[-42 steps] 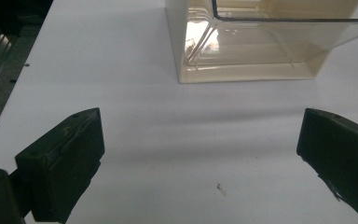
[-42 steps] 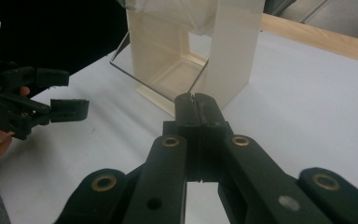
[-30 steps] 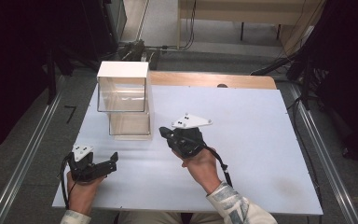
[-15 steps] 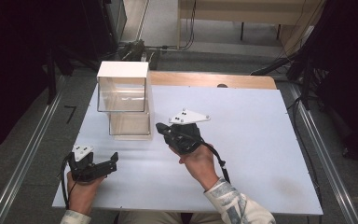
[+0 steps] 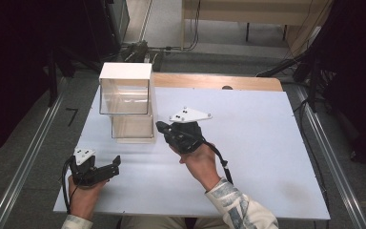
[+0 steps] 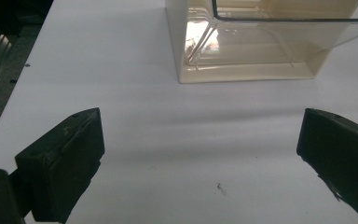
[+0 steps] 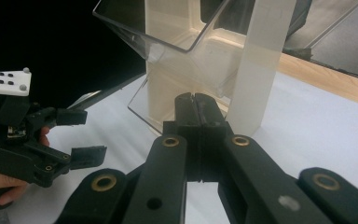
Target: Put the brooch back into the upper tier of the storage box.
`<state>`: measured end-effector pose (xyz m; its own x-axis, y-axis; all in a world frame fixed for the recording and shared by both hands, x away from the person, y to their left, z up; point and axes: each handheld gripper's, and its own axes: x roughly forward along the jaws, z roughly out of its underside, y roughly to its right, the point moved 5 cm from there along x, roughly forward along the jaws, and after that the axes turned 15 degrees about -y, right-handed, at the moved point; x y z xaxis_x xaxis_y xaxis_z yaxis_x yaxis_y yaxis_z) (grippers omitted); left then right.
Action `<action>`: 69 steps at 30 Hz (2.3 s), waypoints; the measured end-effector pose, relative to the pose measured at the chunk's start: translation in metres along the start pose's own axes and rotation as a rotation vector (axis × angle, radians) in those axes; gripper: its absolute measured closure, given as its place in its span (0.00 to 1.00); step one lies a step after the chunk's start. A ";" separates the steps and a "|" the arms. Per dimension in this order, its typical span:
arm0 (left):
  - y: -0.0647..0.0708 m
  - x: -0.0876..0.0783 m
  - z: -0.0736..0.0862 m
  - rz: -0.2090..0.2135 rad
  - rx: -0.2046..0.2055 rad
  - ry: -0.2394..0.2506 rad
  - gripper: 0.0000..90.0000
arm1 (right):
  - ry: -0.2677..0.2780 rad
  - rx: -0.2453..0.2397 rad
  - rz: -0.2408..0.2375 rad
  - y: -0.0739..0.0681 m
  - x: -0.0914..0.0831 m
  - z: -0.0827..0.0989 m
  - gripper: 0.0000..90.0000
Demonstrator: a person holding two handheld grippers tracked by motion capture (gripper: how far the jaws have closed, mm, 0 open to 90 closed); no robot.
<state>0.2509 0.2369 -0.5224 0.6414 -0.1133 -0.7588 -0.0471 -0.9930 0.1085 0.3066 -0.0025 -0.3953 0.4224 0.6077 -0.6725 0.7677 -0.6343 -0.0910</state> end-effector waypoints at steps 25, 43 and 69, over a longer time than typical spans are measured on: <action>0.000 0.001 0.000 -0.002 0.003 -0.003 0.02 | 0.023 -0.019 -0.007 -0.005 0.001 -0.014 0.97; 0.000 0.000 0.000 0.004 0.005 -0.001 0.02 | 0.052 -0.005 -0.008 -0.004 0.002 -0.028 0.97; 0.001 0.000 0.000 0.007 0.009 0.000 0.02 | 0.087 -0.003 0.000 -0.007 0.011 -0.057 0.97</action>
<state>0.2503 0.2356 -0.5222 0.6414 -0.1205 -0.7577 -0.0583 -0.9924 0.1084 0.3336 0.0355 -0.3599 0.4621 0.6472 -0.6064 0.7692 -0.6328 -0.0892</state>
